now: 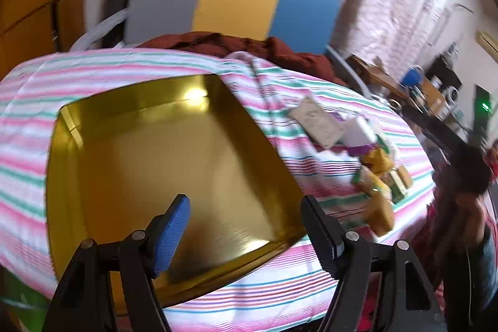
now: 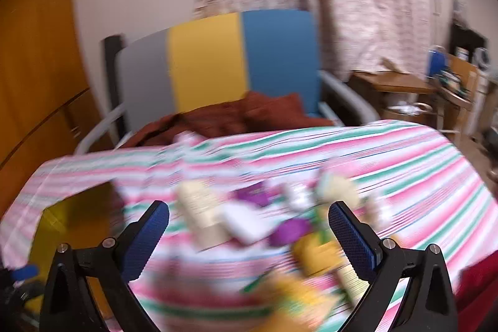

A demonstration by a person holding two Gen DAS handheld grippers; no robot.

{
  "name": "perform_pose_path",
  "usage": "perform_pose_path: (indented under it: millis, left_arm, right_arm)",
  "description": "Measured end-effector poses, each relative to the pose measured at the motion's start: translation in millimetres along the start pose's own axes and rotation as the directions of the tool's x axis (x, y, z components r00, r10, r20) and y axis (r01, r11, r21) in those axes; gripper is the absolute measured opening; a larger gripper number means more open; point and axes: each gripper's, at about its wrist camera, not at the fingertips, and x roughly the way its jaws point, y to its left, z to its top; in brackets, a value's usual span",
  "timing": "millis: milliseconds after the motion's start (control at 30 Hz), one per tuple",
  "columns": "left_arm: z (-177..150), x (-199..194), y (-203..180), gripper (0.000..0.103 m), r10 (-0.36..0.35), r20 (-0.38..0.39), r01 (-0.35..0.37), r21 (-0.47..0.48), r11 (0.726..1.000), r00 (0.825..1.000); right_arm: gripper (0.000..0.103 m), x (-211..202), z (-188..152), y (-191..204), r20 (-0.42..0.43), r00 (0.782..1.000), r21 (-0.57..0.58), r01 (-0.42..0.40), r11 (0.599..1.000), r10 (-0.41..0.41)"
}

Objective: Organize objects

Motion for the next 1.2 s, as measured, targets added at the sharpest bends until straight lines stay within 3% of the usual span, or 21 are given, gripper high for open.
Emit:
perform_pose_path:
  millis: [100,233,333,500,700,800,1033,1133,1200]
  left_arm:
    - [11,8,-22,0.074,-0.035,-0.016,0.035,0.031,0.999,0.999]
    - [32,23,-53,0.074,-0.107,-0.037,0.109,0.059,0.992,0.994]
    - [45,39,-71,0.074,-0.149,-0.063,0.152,0.047,0.987,0.987]
    - [64,75,-95,0.074,-0.209,-0.118,0.208,-0.022,0.978,0.971]
    - [81,120,-106,0.074,-0.248,-0.161,0.229,-0.128,0.965,0.955]
    - [86,145,-101,0.074,-0.316,-0.170,0.266,-0.263,0.927,0.934]
    - [91,185,-99,0.074,-0.315,-0.157,0.237,-0.381,0.894,0.936]
    - [90,196,-94,0.076,-0.286,-0.154,0.200,-0.416,0.887,0.946]
    - [88,203,-91,0.079,-0.300,-0.160,0.203,-0.443,0.873,0.940]
  right_arm:
    - [0.103,14,8,-39,-0.005,0.998,0.067,0.059,0.996,-0.059]
    - [0.103,30,1,-77,-0.030,0.998,0.215,0.062,0.975,-0.057]
    - [0.103,37,0,-94,-0.065,0.998,0.315,0.015,0.949,0.006]
    - [0.103,35,-2,-105,-0.063,0.997,0.368,-0.027,0.929,0.054]
    - [0.103,34,-2,-105,-0.056,0.994,0.382,-0.064,0.922,0.092]
    - [0.103,35,-2,-103,-0.056,0.993,0.377,-0.076,0.923,0.105]
    - [0.103,39,-2,-99,-0.071,0.989,0.365,-0.096,0.926,0.131]
    - [0.103,41,-1,-97,-0.075,0.987,0.359,-0.105,0.928,0.140]
    - [0.103,42,-2,-97,-0.078,0.987,0.361,-0.105,0.927,0.142]
